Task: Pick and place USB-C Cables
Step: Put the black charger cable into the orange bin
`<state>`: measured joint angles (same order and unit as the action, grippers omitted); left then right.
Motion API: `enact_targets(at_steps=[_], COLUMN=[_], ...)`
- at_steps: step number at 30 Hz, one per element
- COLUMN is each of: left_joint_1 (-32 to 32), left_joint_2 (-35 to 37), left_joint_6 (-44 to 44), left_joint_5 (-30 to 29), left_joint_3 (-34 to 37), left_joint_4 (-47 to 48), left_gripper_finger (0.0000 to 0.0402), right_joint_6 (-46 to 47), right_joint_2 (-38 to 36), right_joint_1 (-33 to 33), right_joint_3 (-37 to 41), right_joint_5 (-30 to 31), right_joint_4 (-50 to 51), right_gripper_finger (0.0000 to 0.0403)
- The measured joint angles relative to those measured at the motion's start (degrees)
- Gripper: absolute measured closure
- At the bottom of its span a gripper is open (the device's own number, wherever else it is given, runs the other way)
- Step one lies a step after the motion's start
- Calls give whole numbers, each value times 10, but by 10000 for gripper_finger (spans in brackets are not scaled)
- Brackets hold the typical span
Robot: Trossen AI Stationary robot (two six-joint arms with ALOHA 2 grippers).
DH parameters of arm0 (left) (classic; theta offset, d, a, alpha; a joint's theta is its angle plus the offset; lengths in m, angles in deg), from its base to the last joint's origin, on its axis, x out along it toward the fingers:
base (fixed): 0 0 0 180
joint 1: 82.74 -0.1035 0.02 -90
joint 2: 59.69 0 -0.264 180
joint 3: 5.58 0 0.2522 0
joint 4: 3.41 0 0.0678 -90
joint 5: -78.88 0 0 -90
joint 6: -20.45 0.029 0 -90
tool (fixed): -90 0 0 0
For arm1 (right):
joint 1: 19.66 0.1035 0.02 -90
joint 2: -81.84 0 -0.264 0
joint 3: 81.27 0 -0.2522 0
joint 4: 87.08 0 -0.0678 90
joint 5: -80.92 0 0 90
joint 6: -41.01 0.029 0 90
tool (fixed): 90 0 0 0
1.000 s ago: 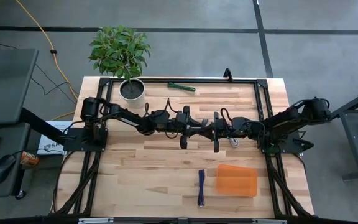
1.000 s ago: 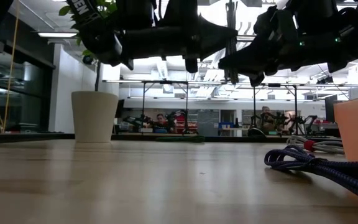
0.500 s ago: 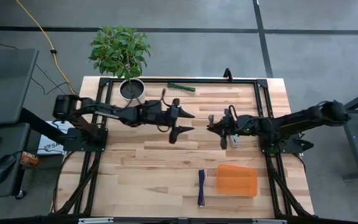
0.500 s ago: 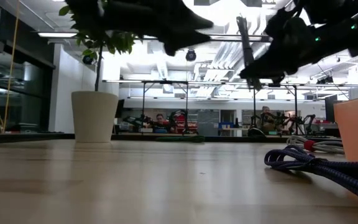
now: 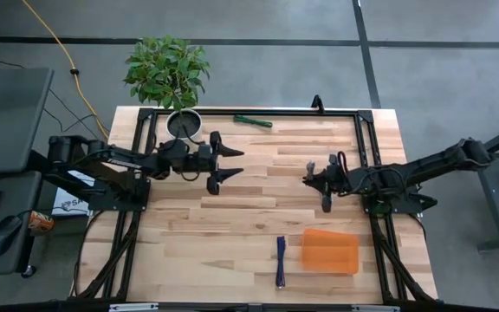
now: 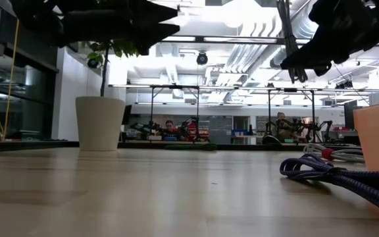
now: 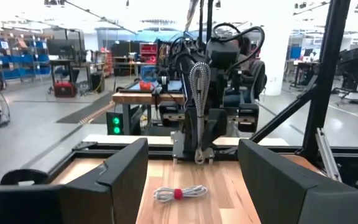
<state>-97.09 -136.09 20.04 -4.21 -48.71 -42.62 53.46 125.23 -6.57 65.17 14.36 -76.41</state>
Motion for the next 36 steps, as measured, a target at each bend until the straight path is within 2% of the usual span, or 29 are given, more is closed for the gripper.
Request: enact_targets(at_steps=[3, 8, 10, 14, 17, 23, 28, 32, 36], left_joint_1=[2, 2, 1, 1, 1, 1, 1, 1, 1], left_joint_2=[0, 0, 0, 0, 0, 0, 0, 0, 0], left_joint_6=[0, 9, 11, 10, 8, 6, 2, -15, -15], left_joint_5=[0, 0, 0, 0, 0, 0, 0, 0, 0], left_joint_3=[0, 0, 0, 0, 0, 0, 0, 0, 0], left_joint_4=[-2, 0, 0, 0, 0, 0, 1, 1, 6], left_gripper_finger=[172, 172, 172, 172, 172, 172, 172, 172, 172], right_joint_6=[11, 60, 84, 147, 223, 422, 600, 658, 673], right_joint_2=[0, 1, 9, 58, 128, 287, 392, 440, 475], right_joint_1=[7, 33, 58, 131, 189, 286, 343, 366, 373], right_joint_3=[0, -1, -20, -103, -184, -320, -391, -403, -403], right_joint_5=[-3, -80, -89, -63, -58, -123, -179, -198, -201], right_joint_4=[-5, -49, -27, 106, 229, 424, 569, 585, 567], right_gripper_finger=[396, 396, 396, 396, 396, 396, 396, 396, 396])
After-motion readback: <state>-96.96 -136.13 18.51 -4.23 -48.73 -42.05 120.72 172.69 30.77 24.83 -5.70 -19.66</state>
